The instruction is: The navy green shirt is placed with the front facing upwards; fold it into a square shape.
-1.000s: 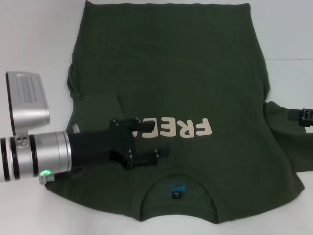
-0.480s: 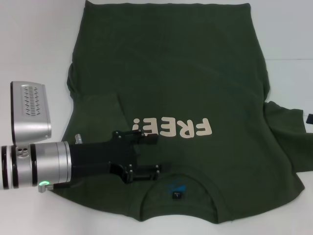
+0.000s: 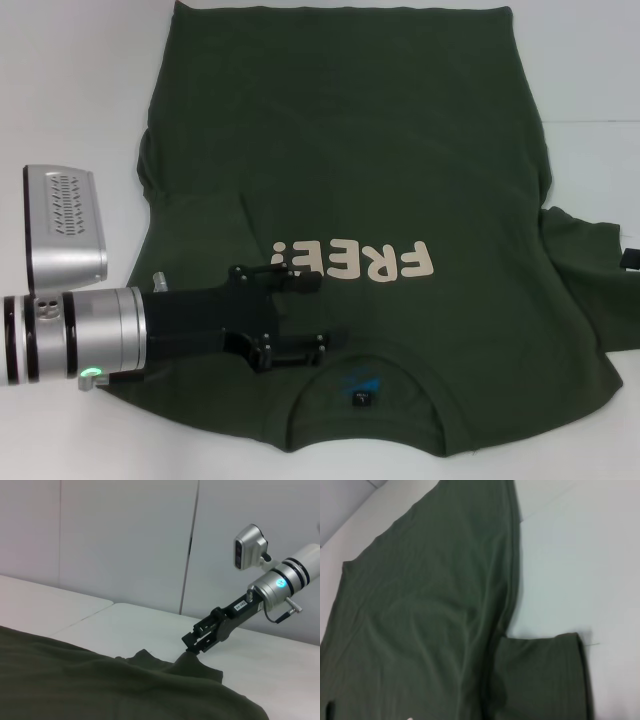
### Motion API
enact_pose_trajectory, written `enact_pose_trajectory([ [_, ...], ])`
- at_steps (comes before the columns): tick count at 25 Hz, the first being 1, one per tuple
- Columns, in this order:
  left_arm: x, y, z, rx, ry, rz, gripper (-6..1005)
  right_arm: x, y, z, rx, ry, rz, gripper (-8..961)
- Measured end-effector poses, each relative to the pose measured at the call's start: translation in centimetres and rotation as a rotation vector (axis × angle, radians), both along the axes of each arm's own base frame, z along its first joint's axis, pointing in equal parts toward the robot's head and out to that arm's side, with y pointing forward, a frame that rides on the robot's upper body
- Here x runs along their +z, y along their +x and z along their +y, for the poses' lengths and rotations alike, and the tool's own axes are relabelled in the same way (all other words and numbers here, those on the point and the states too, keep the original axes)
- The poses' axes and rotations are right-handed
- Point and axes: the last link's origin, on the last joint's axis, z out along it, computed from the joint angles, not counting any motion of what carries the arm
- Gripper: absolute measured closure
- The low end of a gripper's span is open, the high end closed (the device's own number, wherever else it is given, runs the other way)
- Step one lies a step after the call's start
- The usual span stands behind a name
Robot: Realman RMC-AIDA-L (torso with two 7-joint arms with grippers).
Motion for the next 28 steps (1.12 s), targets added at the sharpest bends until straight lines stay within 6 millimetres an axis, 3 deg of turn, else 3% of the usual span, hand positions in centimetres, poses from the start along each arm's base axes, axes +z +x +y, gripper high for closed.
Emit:
enact_pose_trajectory([
  [18,0.2,-0.2,0.3,0.017,0.022,0.001,243,-1.7,-0.3,-0.4,-0.007,-0.019,0.036,258],
  [28,0.2,-0.3,0.4,0.023,0.030,0.003,244,-1.7,0.1,-0.7,-0.024,-0.004,0.035,697],
])
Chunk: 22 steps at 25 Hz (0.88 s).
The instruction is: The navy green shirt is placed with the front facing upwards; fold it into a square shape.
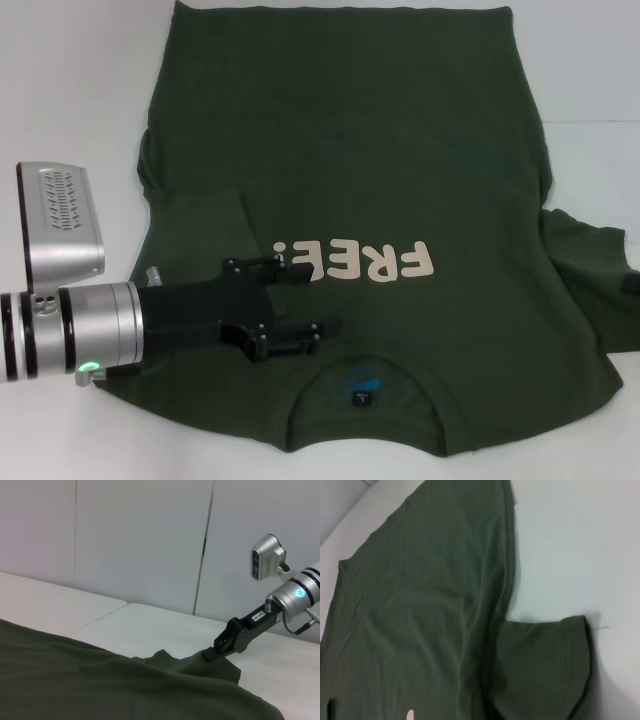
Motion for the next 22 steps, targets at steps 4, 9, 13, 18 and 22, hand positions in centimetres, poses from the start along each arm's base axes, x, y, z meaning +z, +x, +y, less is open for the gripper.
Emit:
enact_pose_trajectory([
  [4,0.0,0.0,0.0,-0.001,0.000,0.000,244,0.3,0.1,0.0,-0.006,0.016,0.005,853],
  [9,0.0,0.1,0.0,0.000,0.000,-0.002,244,1.0,0.4,0.1,-0.005,0.032,-0.007,941],
  [13,0.0,0.1,0.0,0.001,-0.001,-0.004,244,2.7,0.7,0.5,-0.007,0.066,-0.027,941],
  [18,0.0,0.2,0.1,0.001,0.002,-0.007,244,4.3,0.7,1.6,0.000,0.101,-0.066,940],
  [22,0.1,0.2,0.2,0.006,0.007,-0.012,244,4.5,0.3,2.8,0.011,0.117,-0.101,940],
])
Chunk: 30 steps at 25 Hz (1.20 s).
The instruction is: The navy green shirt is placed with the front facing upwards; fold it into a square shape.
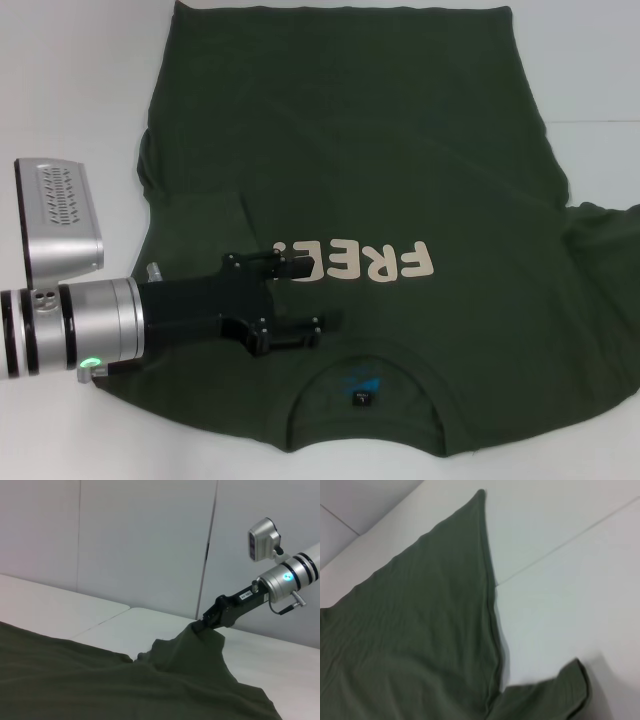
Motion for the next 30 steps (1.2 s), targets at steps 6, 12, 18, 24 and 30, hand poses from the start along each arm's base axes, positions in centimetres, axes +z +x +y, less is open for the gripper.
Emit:
enact_pose_trajectory([
  [6,0.1,0.0,0.0,0.005,0.003,-0.003,245,0.1,-0.5,1.3,0.012,0.016,-0.050,940],
  [12,0.2,-0.1,0.2,0.016,0.010,-0.013,246,0.4,-1.3,2.6,0.042,0.033,-0.084,931],
  [18,0.3,-0.1,0.3,0.019,0.015,-0.018,247,0.4,-2.4,3.6,0.082,0.032,-0.097,910],
  [24,0.4,0.0,0.4,0.025,0.019,-0.027,247,-1.1,-4.5,4.7,0.155,-0.032,-0.112,890],
  [30,0.4,-0.1,0.5,0.033,0.024,-0.026,247,-3.7,-7.3,5.9,0.229,-0.105,-0.119,870],
])
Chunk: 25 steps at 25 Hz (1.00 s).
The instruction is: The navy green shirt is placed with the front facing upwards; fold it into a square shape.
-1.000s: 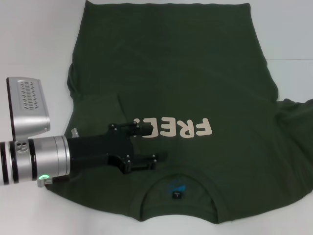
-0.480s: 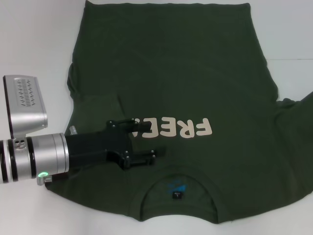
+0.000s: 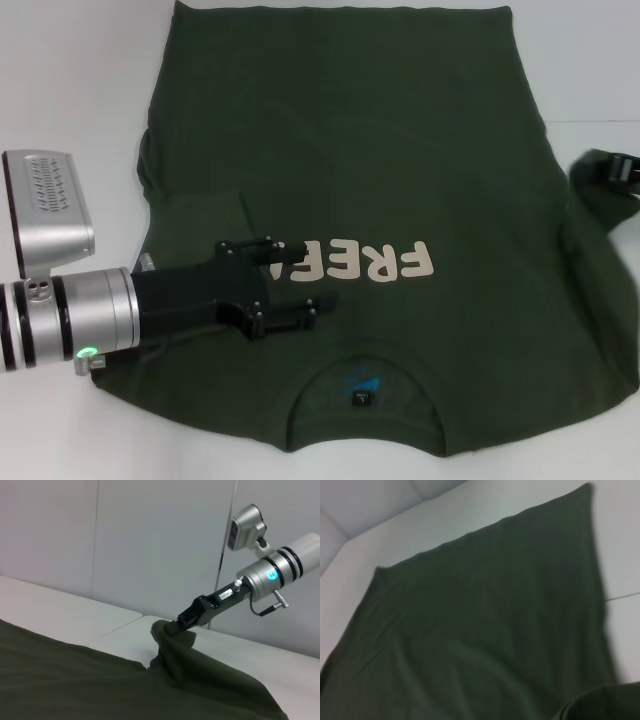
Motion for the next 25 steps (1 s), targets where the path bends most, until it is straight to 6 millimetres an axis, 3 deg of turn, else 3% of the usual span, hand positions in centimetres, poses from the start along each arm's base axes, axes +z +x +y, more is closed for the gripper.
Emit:
enact_pose_trajectory([
  [10,0.1,-0.1,0.3,0.021,0.013,-0.005,246,-3.9,-4.1,0.9,0.100,-0.093,0.011,836],
  [15,0.1,-0.1,0.4,0.027,0.018,-0.001,246,-4.9,-5.7,0.5,0.158,-0.172,0.028,793],
  [22,0.1,-0.1,0.5,0.024,0.018,0.000,247,-3.5,-4.2,0.2,0.106,-0.162,0.028,592],
  [25,0.1,0.0,0.6,0.022,0.018,0.000,247,-2.9,-3.0,-0.2,0.063,-0.156,0.030,446],
])
